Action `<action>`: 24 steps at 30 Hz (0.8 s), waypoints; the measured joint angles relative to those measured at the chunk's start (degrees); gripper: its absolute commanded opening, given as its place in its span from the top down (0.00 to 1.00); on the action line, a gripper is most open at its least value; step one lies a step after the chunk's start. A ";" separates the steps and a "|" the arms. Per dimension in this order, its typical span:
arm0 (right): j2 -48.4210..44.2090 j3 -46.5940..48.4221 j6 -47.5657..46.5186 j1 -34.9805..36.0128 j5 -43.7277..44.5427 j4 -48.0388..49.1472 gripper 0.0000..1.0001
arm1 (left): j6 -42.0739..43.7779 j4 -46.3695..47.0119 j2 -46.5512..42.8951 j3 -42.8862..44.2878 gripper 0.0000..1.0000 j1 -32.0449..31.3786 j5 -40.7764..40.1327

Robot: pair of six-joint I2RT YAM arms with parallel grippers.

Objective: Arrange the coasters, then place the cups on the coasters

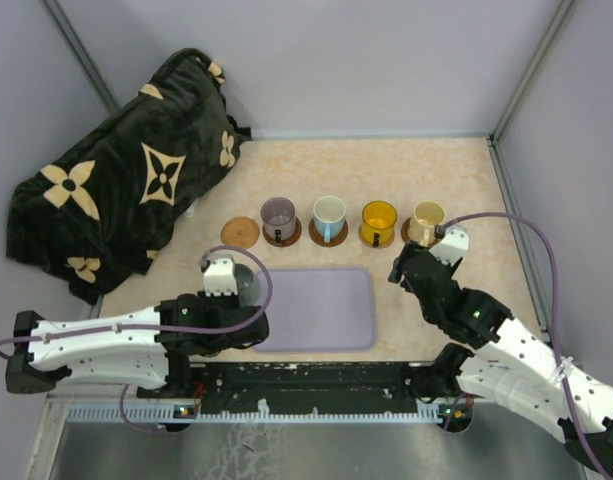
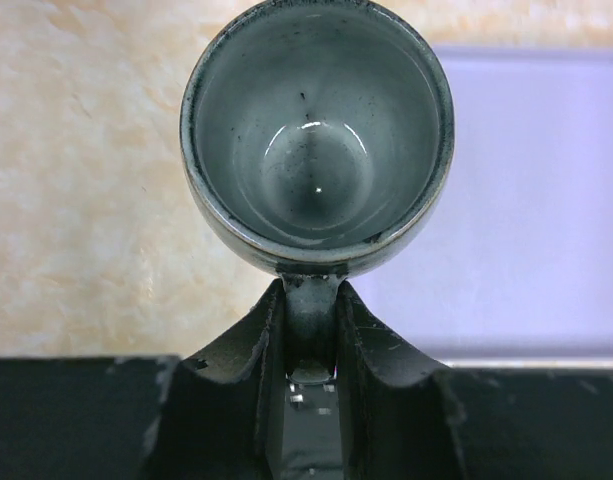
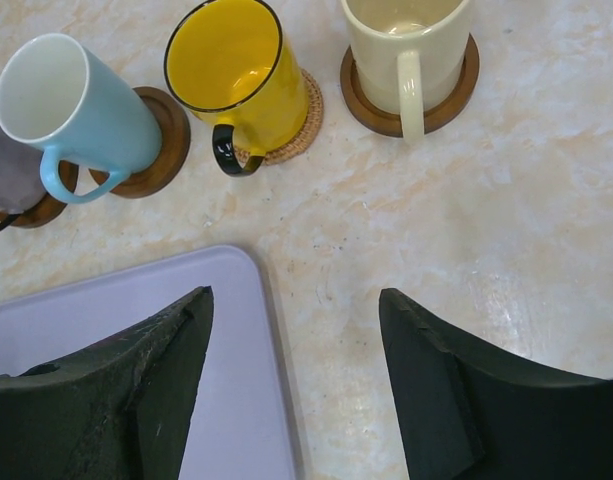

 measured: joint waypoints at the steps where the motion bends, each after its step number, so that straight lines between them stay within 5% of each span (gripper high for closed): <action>1: 0.00 -0.20 -0.02 0.02 -0.13 0.48 0.33 | 0.28 0.04 -0.35 0.00 1.00 1.22 -1.09; 5: 0.17 -0.39 -0.44 0.02 -0.52 1.53 0.33 | 7.56 4.59 -1.09 -0.46 1.00 9.03 -4.50; 14: 0.44 -2.36 -1.16 0.00 -1.36 3.54 0.34 | 41.92 39.06 -6.38 -12.11 1.00 33.03 -0.28; 24: 0.52 -3.58 -1.53 0.00 -2.14 5.05 0.34 | 57.13 59.67 4.46 -12.48 1.00 46.99 12.02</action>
